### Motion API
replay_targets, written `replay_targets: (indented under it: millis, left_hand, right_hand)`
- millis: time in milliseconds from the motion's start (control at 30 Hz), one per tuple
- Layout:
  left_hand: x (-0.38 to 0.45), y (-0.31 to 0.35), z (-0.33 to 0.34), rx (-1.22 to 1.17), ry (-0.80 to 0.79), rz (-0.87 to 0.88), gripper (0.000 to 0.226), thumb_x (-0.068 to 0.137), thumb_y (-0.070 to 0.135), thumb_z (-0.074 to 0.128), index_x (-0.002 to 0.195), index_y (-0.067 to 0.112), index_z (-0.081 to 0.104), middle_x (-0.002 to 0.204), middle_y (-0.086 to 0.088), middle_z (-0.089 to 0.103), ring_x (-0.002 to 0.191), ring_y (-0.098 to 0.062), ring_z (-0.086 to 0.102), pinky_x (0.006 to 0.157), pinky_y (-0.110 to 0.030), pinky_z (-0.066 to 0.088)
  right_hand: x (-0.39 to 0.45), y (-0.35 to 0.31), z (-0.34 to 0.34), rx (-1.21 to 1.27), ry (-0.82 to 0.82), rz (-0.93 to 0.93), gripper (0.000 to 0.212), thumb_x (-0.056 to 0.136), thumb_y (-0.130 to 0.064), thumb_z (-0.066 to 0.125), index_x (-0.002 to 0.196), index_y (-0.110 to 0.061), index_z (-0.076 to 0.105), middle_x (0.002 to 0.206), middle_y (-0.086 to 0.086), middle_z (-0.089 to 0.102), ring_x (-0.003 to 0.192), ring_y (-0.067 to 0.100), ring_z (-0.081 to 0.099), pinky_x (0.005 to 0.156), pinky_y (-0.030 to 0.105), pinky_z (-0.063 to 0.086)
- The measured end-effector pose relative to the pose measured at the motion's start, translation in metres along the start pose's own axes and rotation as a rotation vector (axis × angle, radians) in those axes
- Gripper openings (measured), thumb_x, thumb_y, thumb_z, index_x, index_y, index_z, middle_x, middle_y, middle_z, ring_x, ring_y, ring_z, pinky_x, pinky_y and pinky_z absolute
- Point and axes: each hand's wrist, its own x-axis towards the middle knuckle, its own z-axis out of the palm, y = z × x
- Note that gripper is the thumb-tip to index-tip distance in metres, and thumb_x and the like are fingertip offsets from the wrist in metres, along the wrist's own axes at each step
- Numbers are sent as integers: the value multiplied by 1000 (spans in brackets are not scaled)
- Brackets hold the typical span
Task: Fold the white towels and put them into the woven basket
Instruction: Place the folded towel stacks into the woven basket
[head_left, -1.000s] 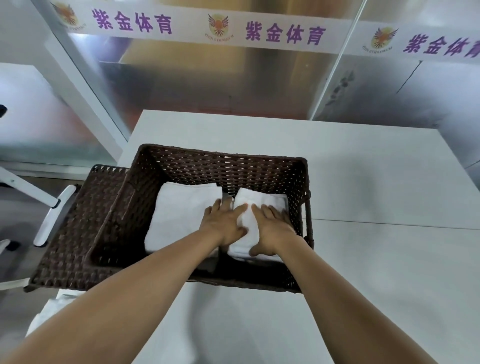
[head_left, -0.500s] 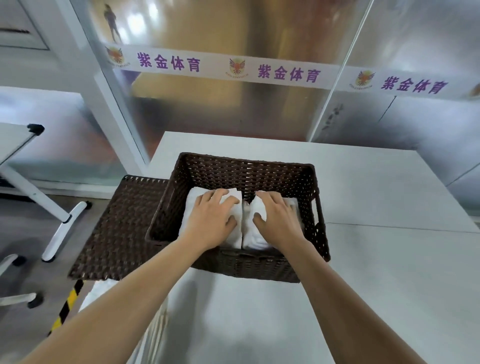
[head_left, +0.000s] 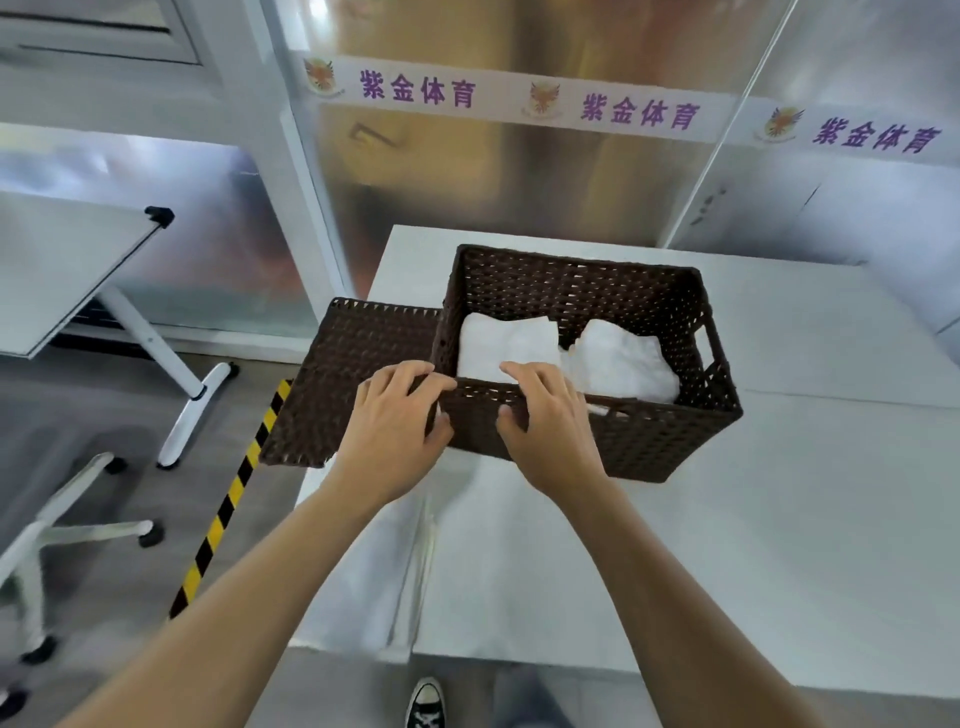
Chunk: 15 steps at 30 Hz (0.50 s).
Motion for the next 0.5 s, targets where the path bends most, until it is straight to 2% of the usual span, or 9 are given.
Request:
replay_targets:
  millis: [100, 233, 300, 433, 500]
  left_hand:
    - [-35, -31, 1, 2, -33, -107, 37, 92, 27, 62, 130, 26, 58, 141, -1, 49, 130, -31, 43, 107, -46, 35]
    - [-83, -74, 12, 13, -118, -261, 42, 92, 25, 62, 134, 24, 54, 140, -4, 48, 124, -35, 47, 101, -46, 39]
    - [-105, -91, 22, 25, -211, -345, 46, 94, 27, 61, 138, 25, 49, 142, -7, 46, 125, -38, 48, 103, -48, 39]
    - [-139, -112, 49, -103, -400, -646, 72, 93, 39, 64, 154, 34, 25, 157, -11, 28, 136, -40, 38, 109, -52, 35]
    - [-151, -115, 61, -291, -436, -798, 88, 90, 36, 69, 158, 32, 14, 158, -10, 26, 142, -36, 33, 110, -45, 35]
  right_hand:
    - [-25, -22, 24, 43, -52, 8, 47, 93, -24, 61, 140, -24, 54, 133, -4, 53, 121, 20, 51, 105, 39, 39]
    - [-55, -35, 63, 50, -248, 49, 48, 96, -26, 58, 144, -25, 50, 139, -2, 48, 125, 21, 48, 108, 37, 35]
    - [-66, -37, 79, 38, -352, 75, 50, 98, -29, 55, 147, -26, 45, 143, -1, 47, 131, 21, 45, 112, 37, 32]
    - [-85, -38, 107, 57, -516, 171, 50, 97, -32, 56, 145, -28, 45, 140, 4, 51, 128, 25, 50, 109, 41, 38]
    - [-95, -35, 118, 113, -579, 237, 49, 96, -34, 57, 143, -28, 46, 136, 5, 54, 125, 26, 53, 108, 44, 42]
